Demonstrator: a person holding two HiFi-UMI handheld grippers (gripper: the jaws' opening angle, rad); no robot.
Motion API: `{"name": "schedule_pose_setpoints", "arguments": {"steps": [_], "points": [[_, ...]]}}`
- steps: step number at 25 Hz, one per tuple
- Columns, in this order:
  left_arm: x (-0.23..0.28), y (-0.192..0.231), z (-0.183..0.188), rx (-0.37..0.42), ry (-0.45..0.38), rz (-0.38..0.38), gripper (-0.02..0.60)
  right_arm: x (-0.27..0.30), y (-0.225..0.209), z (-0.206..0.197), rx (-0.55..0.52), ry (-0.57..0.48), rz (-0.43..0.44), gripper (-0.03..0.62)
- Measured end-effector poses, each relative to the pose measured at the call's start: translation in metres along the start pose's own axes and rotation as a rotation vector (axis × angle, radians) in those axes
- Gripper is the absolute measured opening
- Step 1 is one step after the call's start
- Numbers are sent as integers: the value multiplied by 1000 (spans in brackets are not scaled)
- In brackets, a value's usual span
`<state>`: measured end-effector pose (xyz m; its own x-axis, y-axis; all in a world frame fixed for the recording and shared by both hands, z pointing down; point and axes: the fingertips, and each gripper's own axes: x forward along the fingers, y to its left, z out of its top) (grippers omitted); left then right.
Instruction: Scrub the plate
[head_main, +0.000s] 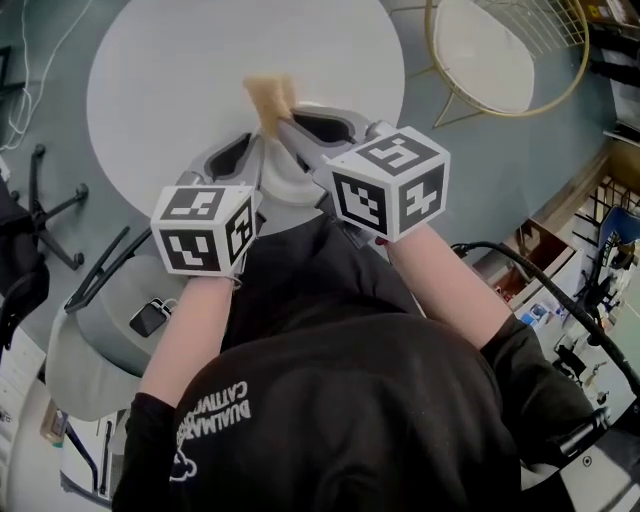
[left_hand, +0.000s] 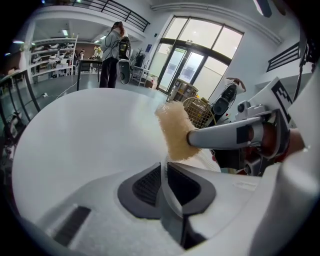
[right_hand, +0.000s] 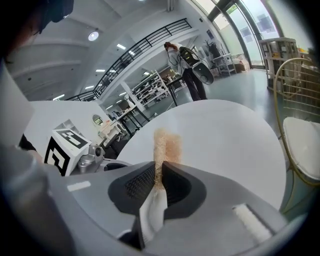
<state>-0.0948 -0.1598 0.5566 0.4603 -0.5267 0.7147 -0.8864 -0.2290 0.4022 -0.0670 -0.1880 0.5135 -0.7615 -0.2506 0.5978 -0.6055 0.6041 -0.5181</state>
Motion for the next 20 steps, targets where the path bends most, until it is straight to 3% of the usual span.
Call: {"name": "schedule_pose_setpoints", "arguments": {"steps": [5,20], "points": [[-3,-2,-3,-4,-20,24,38,9,-2,-7,-86,53,-51,50],[-10,0,-9,-26,-53,46,38,-26,-39,-19,-41,61,-225,51]]}}
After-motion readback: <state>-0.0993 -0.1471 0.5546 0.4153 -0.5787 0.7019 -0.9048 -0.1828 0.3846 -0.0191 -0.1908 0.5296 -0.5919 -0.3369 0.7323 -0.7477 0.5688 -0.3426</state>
